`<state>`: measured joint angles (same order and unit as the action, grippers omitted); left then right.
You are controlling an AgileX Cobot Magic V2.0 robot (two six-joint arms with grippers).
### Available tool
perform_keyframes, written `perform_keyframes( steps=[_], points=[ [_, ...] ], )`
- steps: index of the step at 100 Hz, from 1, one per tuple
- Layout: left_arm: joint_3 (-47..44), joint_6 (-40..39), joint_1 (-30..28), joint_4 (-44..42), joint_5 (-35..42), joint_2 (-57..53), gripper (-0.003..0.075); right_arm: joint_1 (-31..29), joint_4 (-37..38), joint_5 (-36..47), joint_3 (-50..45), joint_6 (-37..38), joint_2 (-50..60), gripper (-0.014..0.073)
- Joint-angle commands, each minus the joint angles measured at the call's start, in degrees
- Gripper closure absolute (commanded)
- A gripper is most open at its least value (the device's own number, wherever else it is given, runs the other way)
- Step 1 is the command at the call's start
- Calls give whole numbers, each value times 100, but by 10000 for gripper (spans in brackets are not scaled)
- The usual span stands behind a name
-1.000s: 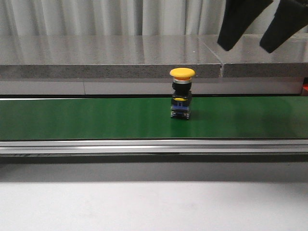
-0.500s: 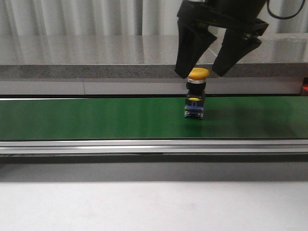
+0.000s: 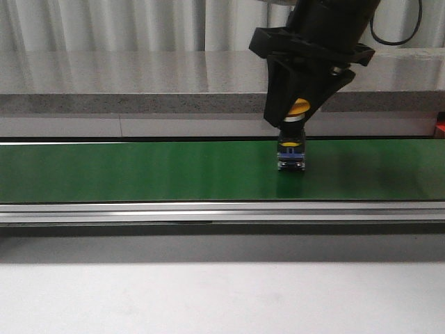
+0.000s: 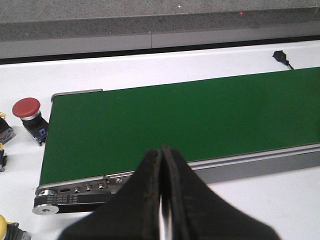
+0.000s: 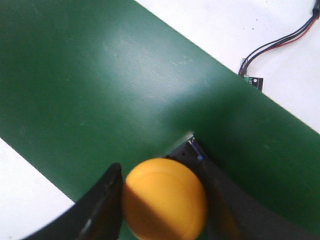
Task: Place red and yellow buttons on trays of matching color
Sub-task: 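Lower the right gripper over the yellow button and grasp it, then carry the yellow button with the right gripper into the yellow tray and release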
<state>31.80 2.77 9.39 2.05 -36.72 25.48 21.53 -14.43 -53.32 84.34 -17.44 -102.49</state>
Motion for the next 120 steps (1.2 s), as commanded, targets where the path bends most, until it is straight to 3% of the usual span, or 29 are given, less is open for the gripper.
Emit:
perform_keyframes(
  steps=[1, 28, 57, 75, 90, 120],
  points=[
    [157, -35, 40, 79, 371, 17, 741, -18, -68, 240, 188, -53, 379, 506],
    [157, -35, 40, 79, 371, 17, 741, -253, -68, 404, -42, 686, 1091, 505],
    [157, -35, 40, 79, 371, 17, 741, -1080, -68, 412, -930, 1086, 2248, 505],
    [157, -35, 40, 79, 371, 17, 741, -1918, -68, 401, -1615, 1111, 2969, 505],
    [157, -35, 40, 79, 371, 17, 741, -3034, -68, 592, -2163, 1207, 3502, 505],
    [157, -35, 40, 79, 371, 17, 741, -4692, -63, 978, -2933, 1744, 3640, 505]
  ],
)
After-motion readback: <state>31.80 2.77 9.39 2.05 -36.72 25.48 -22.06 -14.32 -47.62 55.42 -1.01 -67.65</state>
